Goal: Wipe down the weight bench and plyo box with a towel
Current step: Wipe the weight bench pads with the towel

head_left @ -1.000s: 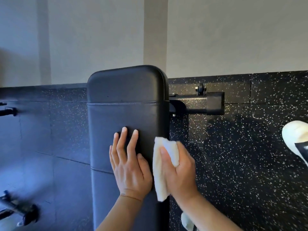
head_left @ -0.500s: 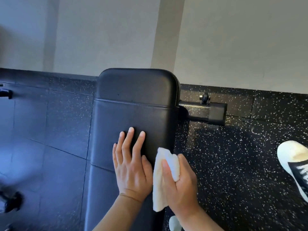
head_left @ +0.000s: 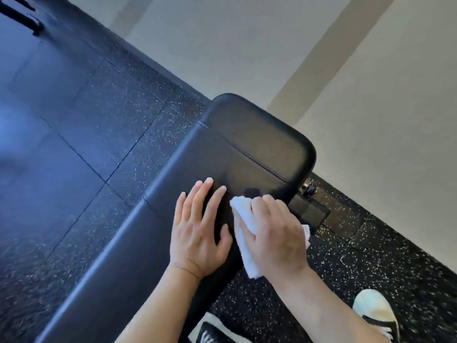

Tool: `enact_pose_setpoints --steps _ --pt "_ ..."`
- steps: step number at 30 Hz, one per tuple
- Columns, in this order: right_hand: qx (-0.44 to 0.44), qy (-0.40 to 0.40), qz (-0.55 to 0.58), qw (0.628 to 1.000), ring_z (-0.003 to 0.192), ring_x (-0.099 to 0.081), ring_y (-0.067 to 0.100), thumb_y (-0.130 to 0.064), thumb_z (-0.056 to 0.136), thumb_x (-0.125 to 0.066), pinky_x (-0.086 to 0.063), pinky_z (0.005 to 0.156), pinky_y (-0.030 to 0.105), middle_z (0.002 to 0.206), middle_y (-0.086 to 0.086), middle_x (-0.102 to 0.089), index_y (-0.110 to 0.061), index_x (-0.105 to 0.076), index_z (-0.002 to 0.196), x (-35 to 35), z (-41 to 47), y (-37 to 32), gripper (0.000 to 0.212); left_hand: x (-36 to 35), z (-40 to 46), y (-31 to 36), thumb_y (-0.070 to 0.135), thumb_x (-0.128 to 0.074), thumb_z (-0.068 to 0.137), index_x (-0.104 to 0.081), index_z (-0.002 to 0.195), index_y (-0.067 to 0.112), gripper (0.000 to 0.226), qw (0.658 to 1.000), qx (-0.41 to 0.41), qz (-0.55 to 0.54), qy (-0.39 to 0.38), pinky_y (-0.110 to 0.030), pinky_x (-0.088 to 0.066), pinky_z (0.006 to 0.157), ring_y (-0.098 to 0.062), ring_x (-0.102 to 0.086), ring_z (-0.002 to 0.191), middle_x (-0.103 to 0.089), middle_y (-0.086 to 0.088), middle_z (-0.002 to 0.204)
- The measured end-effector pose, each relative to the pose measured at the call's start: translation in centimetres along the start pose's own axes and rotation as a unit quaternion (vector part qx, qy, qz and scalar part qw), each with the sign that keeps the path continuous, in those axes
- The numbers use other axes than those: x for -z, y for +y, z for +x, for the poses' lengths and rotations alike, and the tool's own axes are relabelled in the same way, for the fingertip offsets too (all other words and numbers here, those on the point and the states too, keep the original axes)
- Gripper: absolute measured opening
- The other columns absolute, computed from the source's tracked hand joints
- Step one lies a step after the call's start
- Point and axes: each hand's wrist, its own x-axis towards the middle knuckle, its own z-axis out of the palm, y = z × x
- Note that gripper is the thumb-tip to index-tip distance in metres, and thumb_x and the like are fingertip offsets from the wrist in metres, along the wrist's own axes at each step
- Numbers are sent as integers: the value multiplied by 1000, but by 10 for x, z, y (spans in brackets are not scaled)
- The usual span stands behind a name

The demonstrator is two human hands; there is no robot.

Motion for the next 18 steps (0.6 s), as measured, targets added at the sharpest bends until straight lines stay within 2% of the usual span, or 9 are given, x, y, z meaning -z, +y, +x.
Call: enact_pose_setpoints --steps 3,7,11,15,18 --pt "30 -16 -35 999 67 -48 24 -37 100 -65 -43 53 38 76 0 -49 -16 -51 81 3 8 -2 32 2 0 2 35 -61 84 -51 154 16 74 999 34 -12 16 -57 -23 127 -30 -33 156 -39 -7 166" --pt "61 -60 -98 991 68 -50 25 -40 98 -68 -37 52 35 78 1 -50 -19 -49 84 -7 34 -29 32 -1 -11 1 28 -58 91 -53 151 12 62 994 83 -59 47 -53 -26 127 -30 -37 154 -45 -8 161" --pt "109 -81 -109 985 69 -47 21 -45 103 -50 -29 56 30 79 -2 -48 -20 -48 85 -32 84 -65 31 10 -14 -22 16 -53 88 -53 149 6 61 985 98 -125 65 -52 -34 123 -30 -43 148 -50 -9 155" --pt "107 -127 -111 980 79 -55 23 -46 99 -48 -40 60 35 85 -3 -53 -20 -52 88 -68 107 -113 29 30 -38 -89 28 -48 90 -53 148 11 60 981 168 -81 46 -58 -35 121 -32 -46 144 -49 -8 154" --pt "159 -145 -118 969 79 -55 24 -44 93 -54 -40 61 36 86 -1 -55 -21 -54 87 -100 96 -165 24 31 -66 -136 45 -48 94 -54 147 9 64 969 238 -68 13 -56 -43 112 -33 -55 133 -55 -12 149"
